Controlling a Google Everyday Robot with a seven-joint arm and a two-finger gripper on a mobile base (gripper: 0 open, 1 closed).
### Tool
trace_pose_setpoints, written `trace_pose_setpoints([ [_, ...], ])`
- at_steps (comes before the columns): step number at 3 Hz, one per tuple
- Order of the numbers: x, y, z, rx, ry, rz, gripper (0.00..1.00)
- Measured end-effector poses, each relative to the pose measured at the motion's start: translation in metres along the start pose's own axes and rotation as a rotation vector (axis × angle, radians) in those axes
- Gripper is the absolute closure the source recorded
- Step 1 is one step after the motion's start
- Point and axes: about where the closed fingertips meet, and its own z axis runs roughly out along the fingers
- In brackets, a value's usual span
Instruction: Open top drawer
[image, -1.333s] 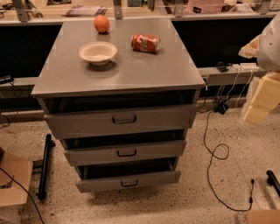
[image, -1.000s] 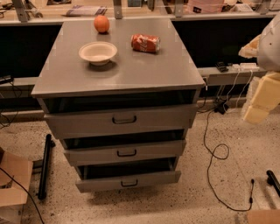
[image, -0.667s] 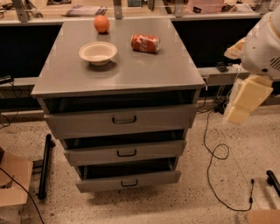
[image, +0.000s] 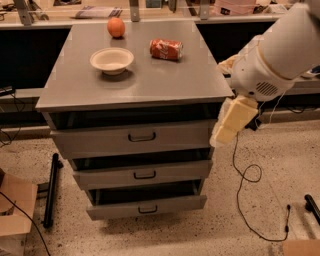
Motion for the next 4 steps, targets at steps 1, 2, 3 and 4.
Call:
trace_pose_setpoints([
  [1, -0.004, -0.003, 0.001, 0.011, -0.012, -0.001, 0.0],
  [2, -0.002, -0.001, 0.011, -0.005, 0.0, 0.029, 0.0],
  [3, -0.004, 0.007, 0.051, -0.056, -0.016, 0.055, 0.0],
  [4, -0.006, 0.013, 0.116, -0.127, -0.068, 0.069, 0.0],
])
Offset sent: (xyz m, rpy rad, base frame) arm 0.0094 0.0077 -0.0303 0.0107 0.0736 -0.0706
